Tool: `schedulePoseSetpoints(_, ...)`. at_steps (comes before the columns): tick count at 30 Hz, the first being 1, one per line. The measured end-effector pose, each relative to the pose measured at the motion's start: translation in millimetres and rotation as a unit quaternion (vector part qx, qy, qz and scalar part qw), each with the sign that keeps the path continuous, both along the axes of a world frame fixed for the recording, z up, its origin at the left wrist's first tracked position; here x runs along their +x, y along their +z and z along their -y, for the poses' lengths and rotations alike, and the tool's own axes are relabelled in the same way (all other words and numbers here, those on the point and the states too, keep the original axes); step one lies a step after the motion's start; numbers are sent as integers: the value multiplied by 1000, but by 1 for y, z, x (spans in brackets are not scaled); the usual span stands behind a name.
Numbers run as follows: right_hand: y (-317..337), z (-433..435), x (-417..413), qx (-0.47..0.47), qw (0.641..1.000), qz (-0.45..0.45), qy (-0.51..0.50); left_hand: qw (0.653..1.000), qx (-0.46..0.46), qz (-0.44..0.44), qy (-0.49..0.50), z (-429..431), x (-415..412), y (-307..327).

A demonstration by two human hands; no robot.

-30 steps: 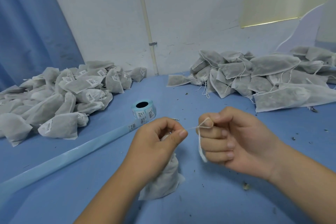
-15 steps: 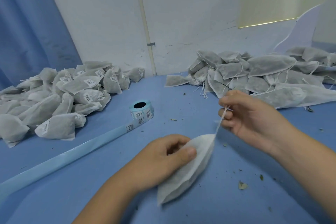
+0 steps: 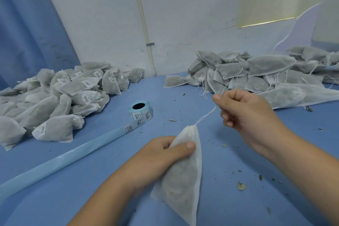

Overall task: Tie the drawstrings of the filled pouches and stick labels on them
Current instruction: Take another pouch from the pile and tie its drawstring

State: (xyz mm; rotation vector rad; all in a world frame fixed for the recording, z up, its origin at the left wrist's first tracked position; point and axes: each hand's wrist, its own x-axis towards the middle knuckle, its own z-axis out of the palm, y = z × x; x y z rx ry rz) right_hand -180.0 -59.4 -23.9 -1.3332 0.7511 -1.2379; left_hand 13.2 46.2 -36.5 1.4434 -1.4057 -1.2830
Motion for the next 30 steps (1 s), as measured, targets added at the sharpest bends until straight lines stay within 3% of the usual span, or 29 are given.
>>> schedulePoseSetpoints(4,-1,-1,1,7,1000,-2,-17,996,37,-71,-26,3,5,-3)
schedulePoseSetpoints(9,1,-2,0,8,998,6,-57,995,51,-66,-45,4,10,-7)
schedulePoseSetpoints(12,4,-7,0,-28,996,-5,-86,999,15,-27,12,5,7,-8)
schedulePoseSetpoints(16,3,-25,11,-150,984,-64,-70,992,-36,6,119,7,0,-7)
schedulePoseSetpoints(18,-2,-35,18,-235,964,-116,-37,987,-57,6,151,8,-2,-8)
schedulePoseSetpoints(20,-10,-41,24,-355,912,-202,-27,983,-71,1,167,8,-2,-8)
schedulePoseSetpoints(22,-16,-42,26,-415,871,-263,-24,983,-75,-13,170,9,-2,-9)
schedulePoseSetpoints(26,-24,-39,25,-431,843,-322,-14,979,-68,-50,185,13,-3,-10)
schedulePoseSetpoints(30,-25,-37,23,-428,841,-331,7,983,-62,-88,152,14,2,-12)
